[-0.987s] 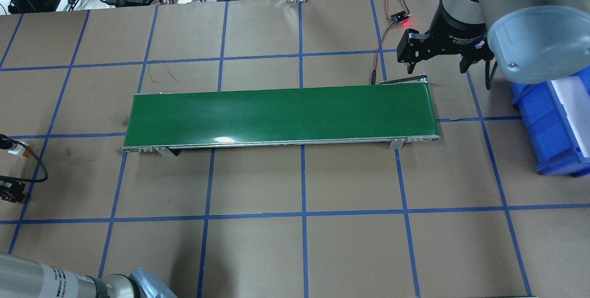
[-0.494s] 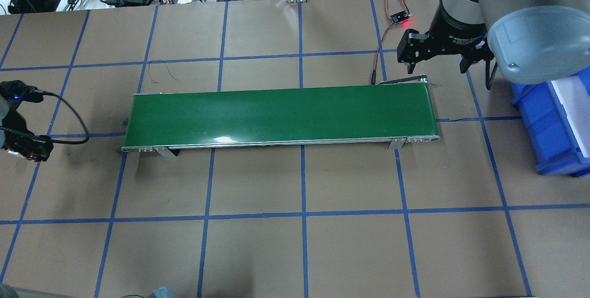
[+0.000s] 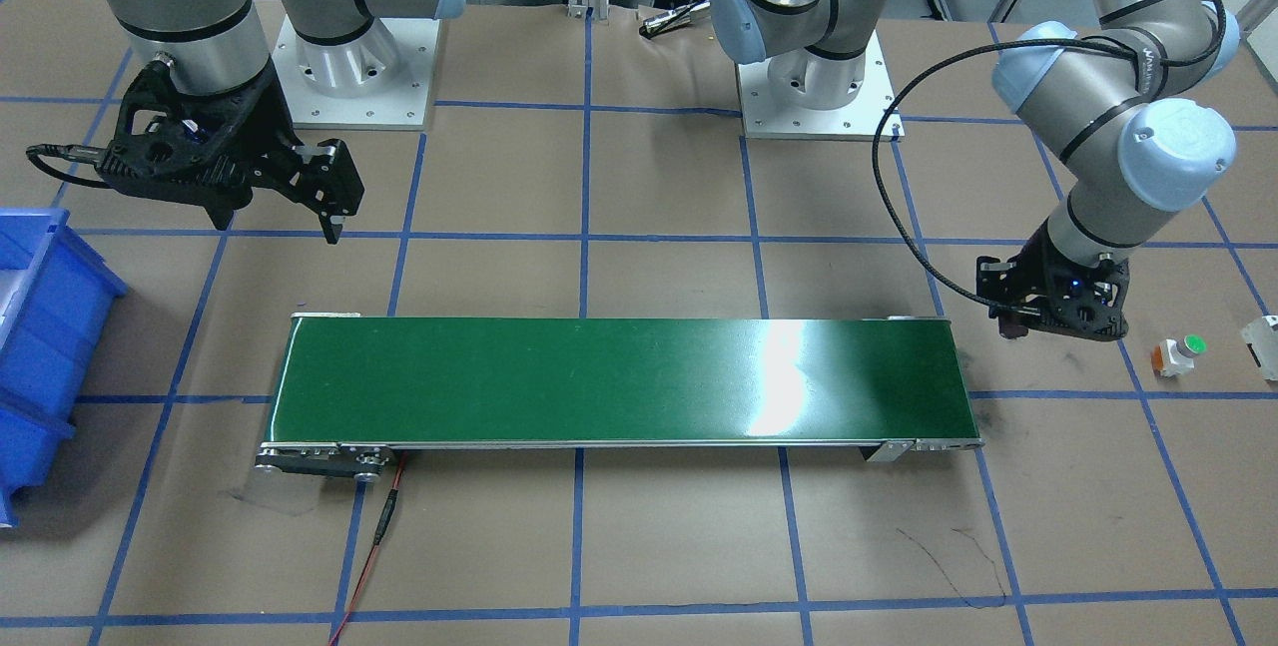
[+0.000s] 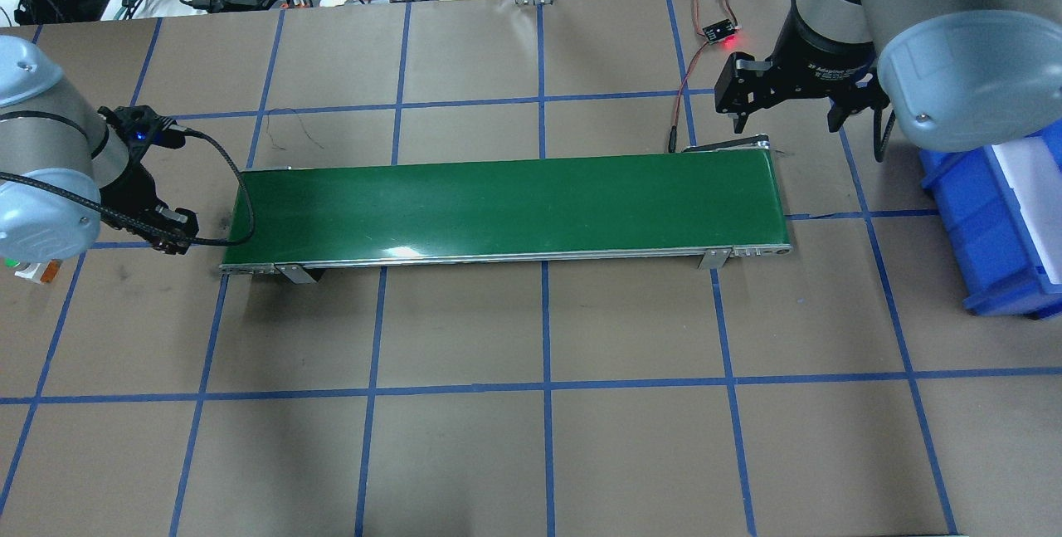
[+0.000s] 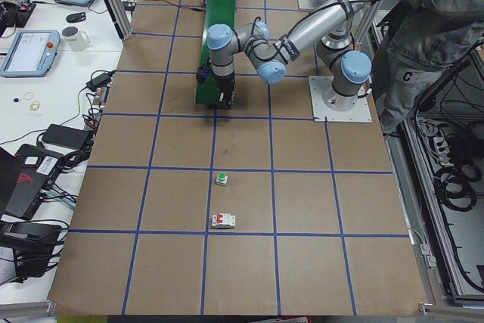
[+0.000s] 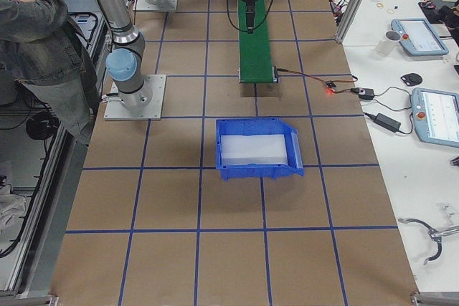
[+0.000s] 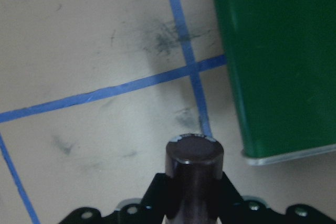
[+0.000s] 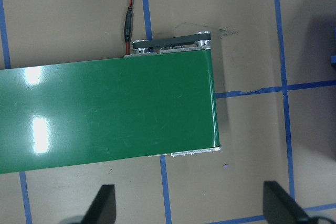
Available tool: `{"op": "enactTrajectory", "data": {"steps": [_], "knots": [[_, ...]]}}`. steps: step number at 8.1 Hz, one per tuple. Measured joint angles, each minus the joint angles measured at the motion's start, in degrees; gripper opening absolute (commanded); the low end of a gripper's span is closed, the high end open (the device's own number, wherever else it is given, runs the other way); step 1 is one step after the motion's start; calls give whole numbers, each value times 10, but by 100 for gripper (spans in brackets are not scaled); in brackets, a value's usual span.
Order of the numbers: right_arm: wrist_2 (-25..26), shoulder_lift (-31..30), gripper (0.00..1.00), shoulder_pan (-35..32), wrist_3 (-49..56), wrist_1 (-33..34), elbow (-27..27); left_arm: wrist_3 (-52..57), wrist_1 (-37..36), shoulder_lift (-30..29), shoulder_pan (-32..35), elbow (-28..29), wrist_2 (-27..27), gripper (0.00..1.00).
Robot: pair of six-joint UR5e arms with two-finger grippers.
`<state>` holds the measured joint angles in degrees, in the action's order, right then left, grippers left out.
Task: Move capacitor from left to right
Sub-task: 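Lift the capacitor with the left gripper and carry it over the conveyor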
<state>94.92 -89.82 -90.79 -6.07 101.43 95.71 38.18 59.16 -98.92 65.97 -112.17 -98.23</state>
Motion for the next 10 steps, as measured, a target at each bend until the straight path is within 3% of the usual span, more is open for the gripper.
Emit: {"op": "enactTrajectory", "data": {"steps": [5,7,10], "knots": [[0,0,100,0,0,0,0,-123,60,36,95,1,97,0],[-1,0,100,0,0,0,0,-170,62,25,108,1,144,0],[0,0,100,0,0,0,0,-209,25,-20,110,3,160,0]]}}
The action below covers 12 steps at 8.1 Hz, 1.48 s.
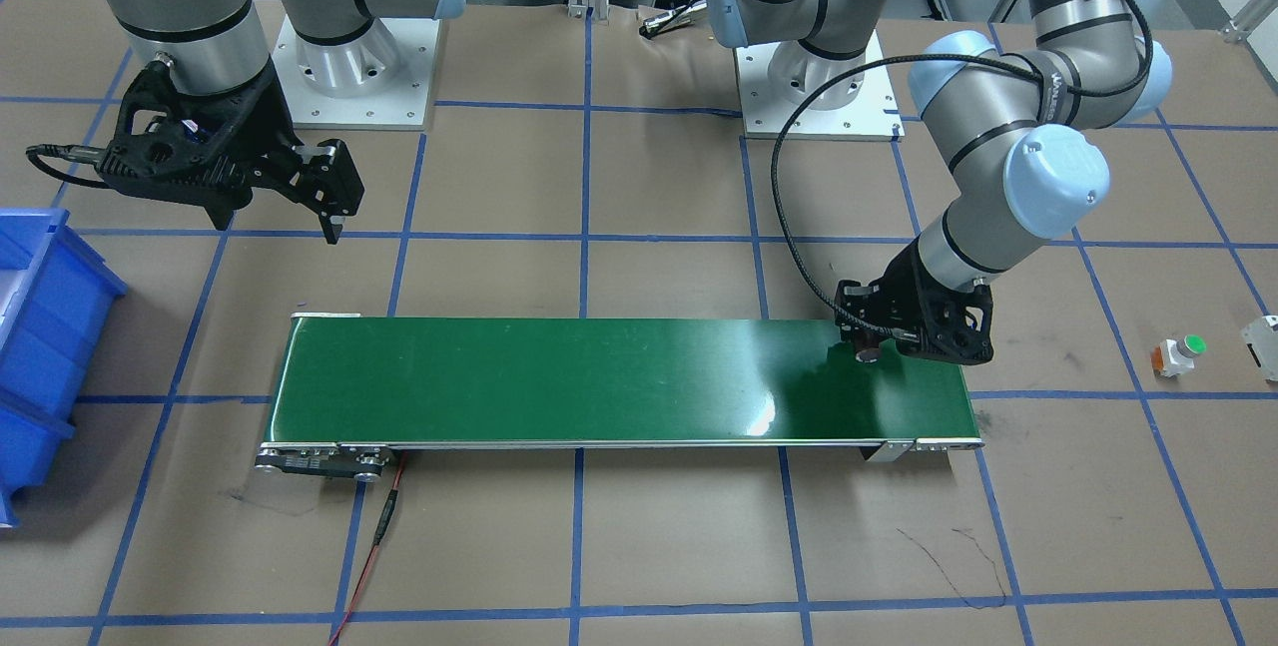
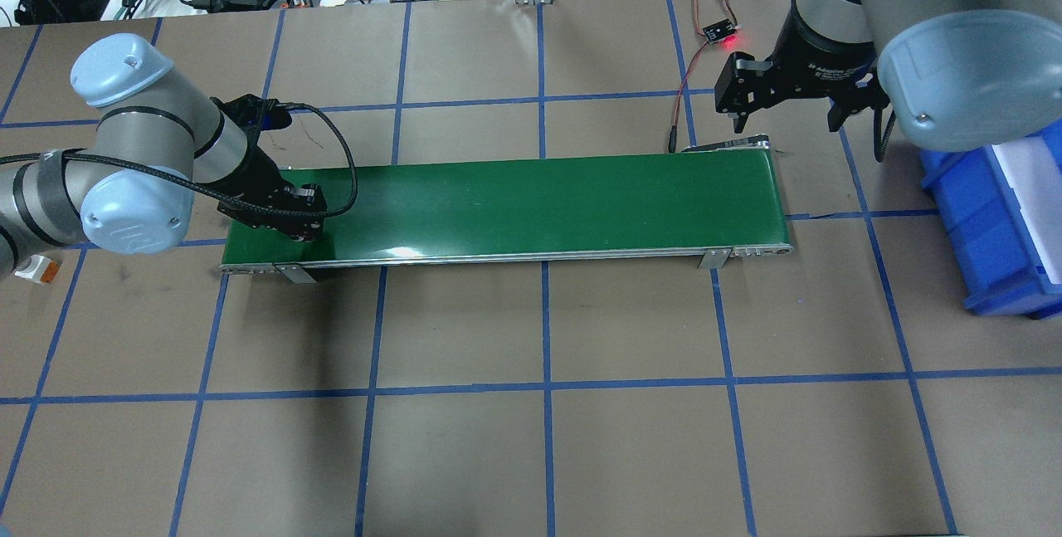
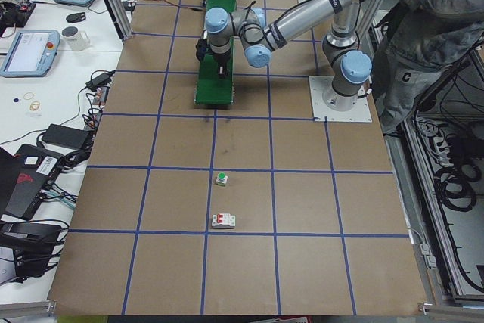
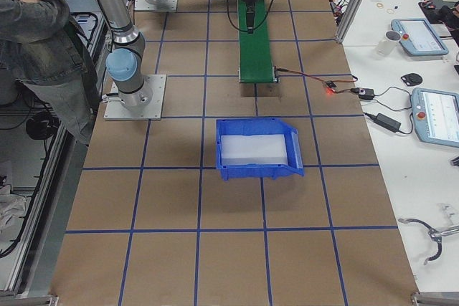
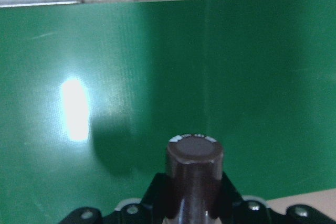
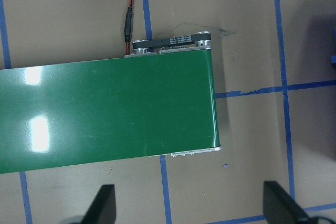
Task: Move capacitor from left to right
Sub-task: 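Lift the capacitor with the left gripper and carry it over the conveyor, then lower the capacitor onto the belt end and open the left gripper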
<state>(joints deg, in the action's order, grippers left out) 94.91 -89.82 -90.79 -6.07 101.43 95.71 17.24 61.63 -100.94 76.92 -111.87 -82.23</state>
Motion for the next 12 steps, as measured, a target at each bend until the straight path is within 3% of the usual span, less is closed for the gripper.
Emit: {"op": "enactTrajectory", "data": {"steps": [7,12], "knots": [[0,0,100,0,0,0,0,-44,-30,-14,-2,35,-7,0],[0,1,100,0,0,0,0,-50,-41,-27,-3,28,-90,0]]}}
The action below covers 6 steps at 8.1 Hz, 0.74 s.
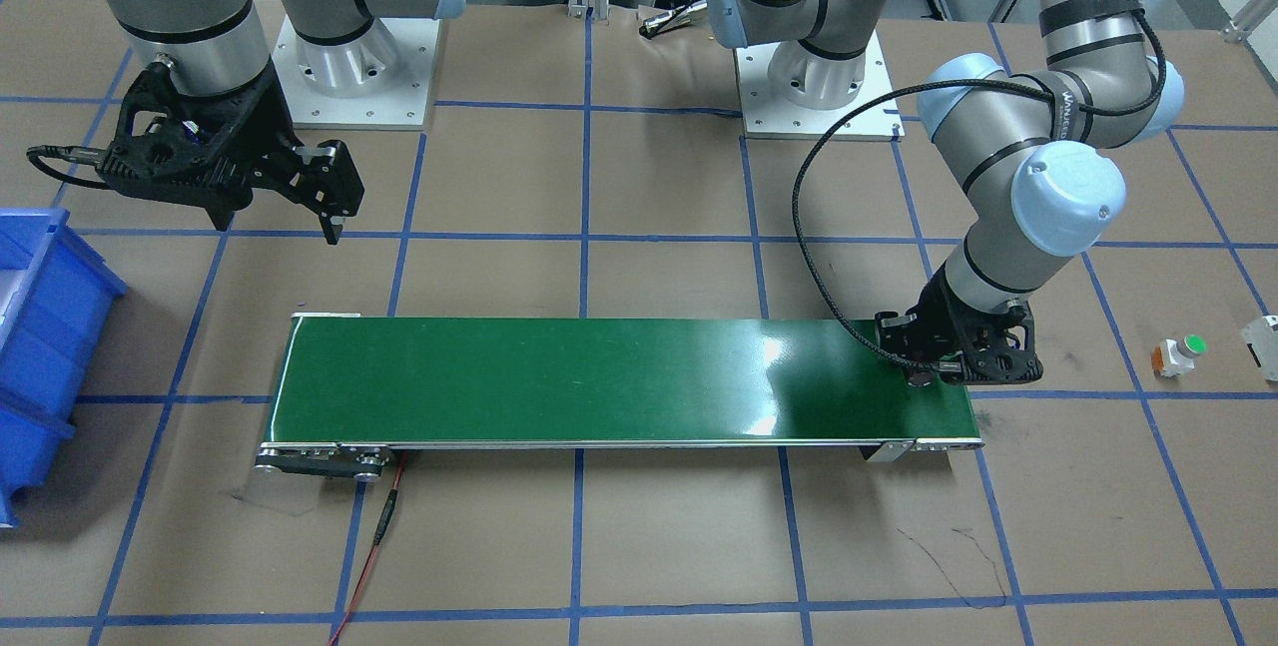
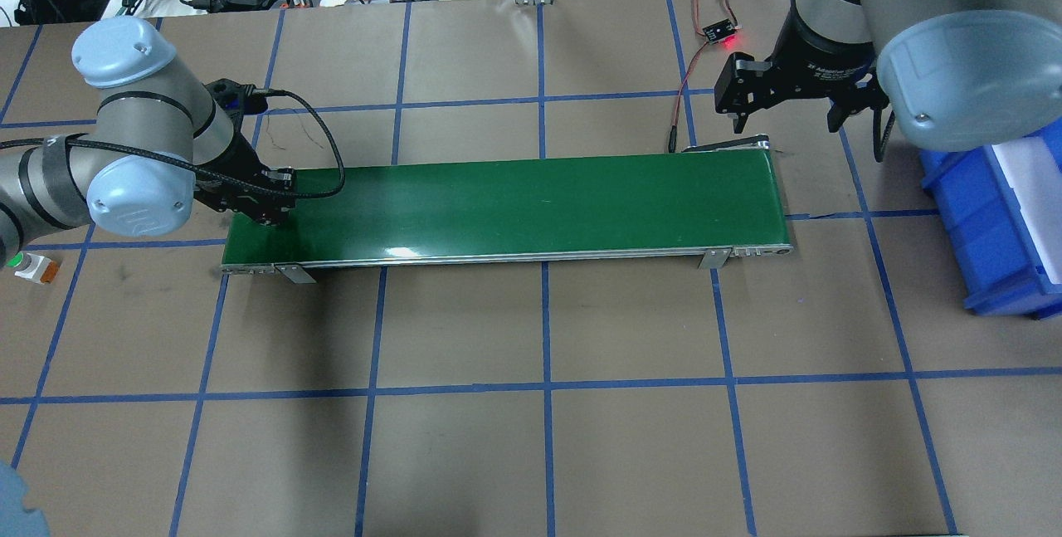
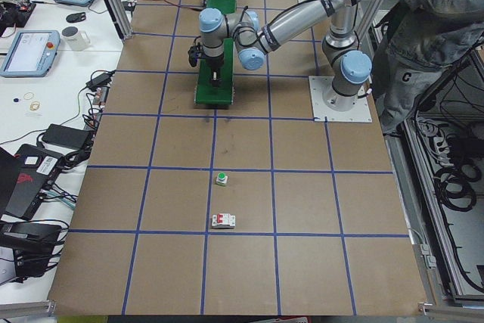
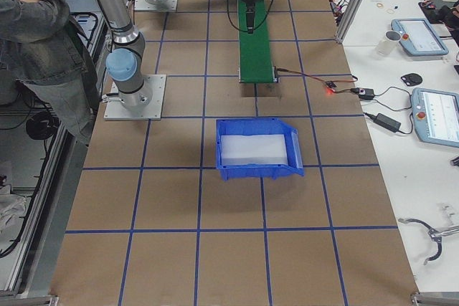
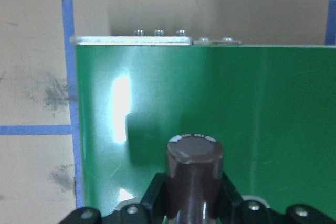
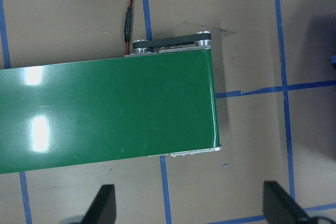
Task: Move capacitor from left to right
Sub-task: 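Lower the capacitor onto the belt end and open the left gripper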
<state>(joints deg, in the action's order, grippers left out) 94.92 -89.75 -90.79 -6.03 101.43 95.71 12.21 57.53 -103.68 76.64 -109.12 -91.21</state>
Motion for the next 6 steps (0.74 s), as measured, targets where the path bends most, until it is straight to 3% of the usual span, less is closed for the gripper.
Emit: {"op": "enactTrajectory", "data": {"steps": [2,4,6], "knots": [[0,0,100,0,0,0,0,5,16,-2,0,1,-14,0],[0,-1,100,0,0,0,0,12,86,5,1,4,-17,0],[0,-1,100,0,0,0,0,14,112,4,1,5,-18,8]]}}
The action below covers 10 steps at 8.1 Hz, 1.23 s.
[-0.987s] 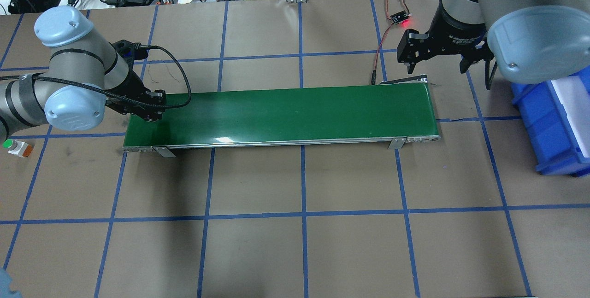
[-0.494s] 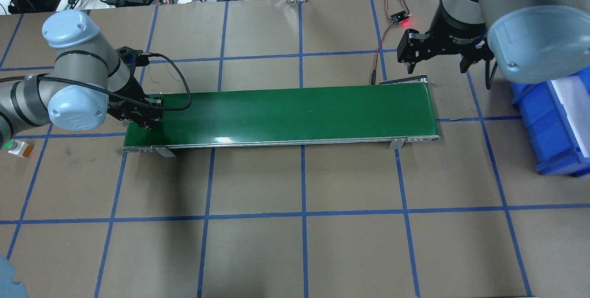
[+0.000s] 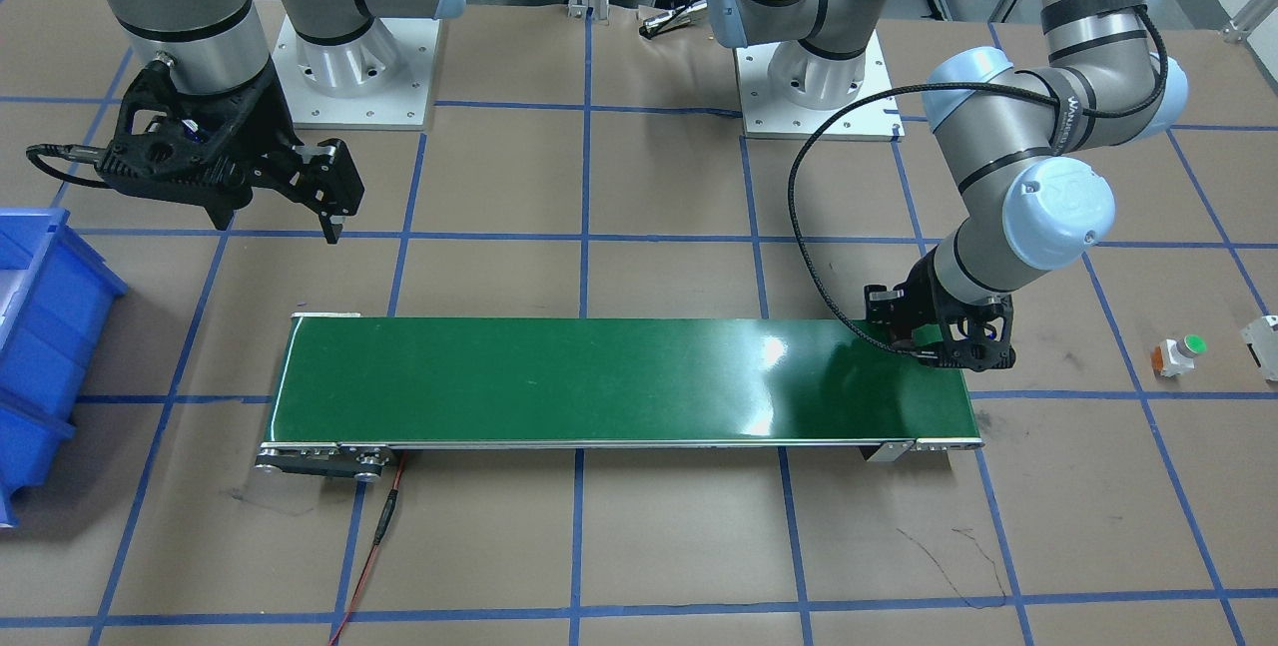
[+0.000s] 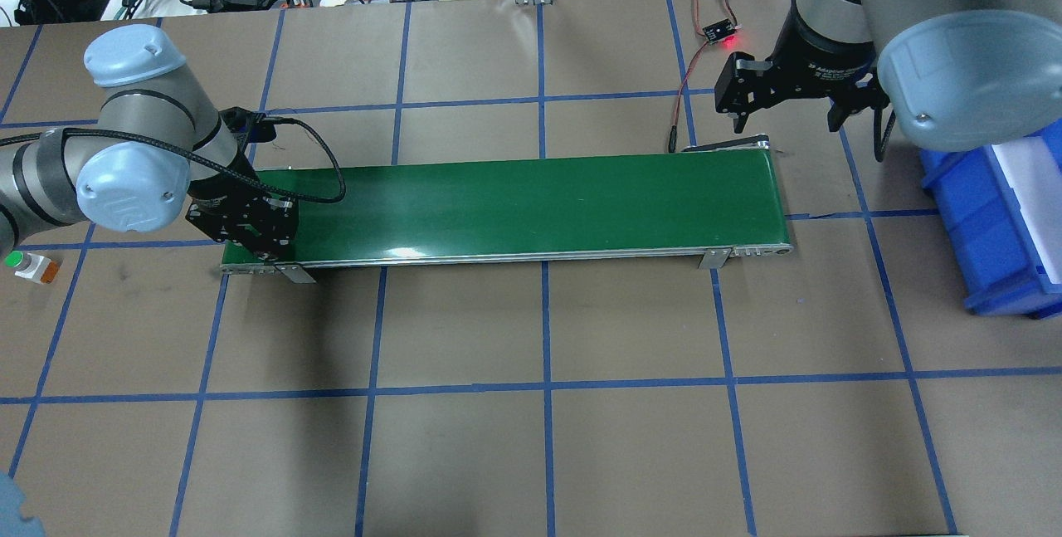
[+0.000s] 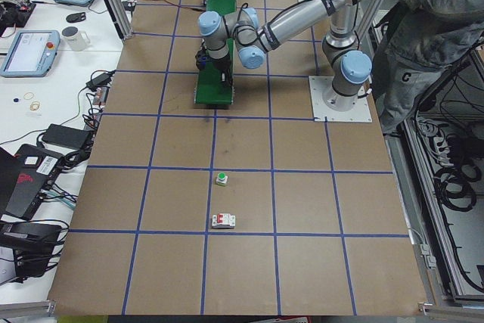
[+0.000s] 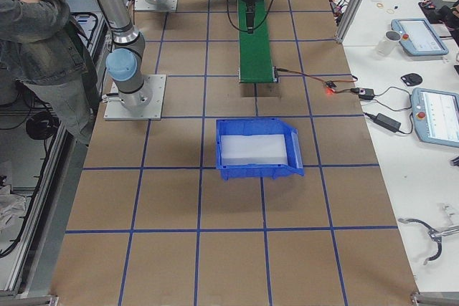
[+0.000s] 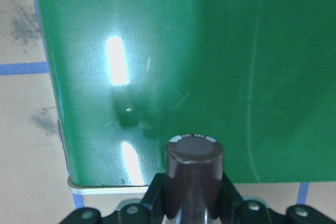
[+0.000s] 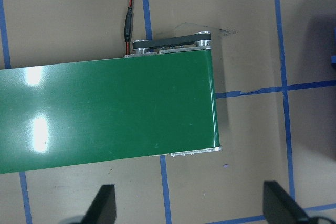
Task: Move capacitor from left to right
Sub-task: 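Lower the capacitor onto the belt end and open the left gripper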
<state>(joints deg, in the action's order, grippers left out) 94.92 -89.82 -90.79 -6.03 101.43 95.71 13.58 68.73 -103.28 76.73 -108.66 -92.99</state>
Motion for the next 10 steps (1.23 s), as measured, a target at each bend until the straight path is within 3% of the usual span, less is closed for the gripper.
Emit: {"op": "enactTrajectory", "data": {"steps": [2,6,7,8,9,10], "knots": [[0,0,100,0,0,0,0,-1,2,-1,0,0,3,23],[0,0,100,0,1,0,0,-6,-46,-19,-1,8,7,26],[0,0,100,0,1,0,0,-8,-51,-27,-2,15,6,34],[0,0,100,0,1,0,0,-8,-54,-32,-2,22,5,84],[0,0,100,0,1,0,0,-8,-55,-33,-1,25,3,96],[0,0,100,0,1,0,0,-5,-56,-32,0,27,3,100]]}}
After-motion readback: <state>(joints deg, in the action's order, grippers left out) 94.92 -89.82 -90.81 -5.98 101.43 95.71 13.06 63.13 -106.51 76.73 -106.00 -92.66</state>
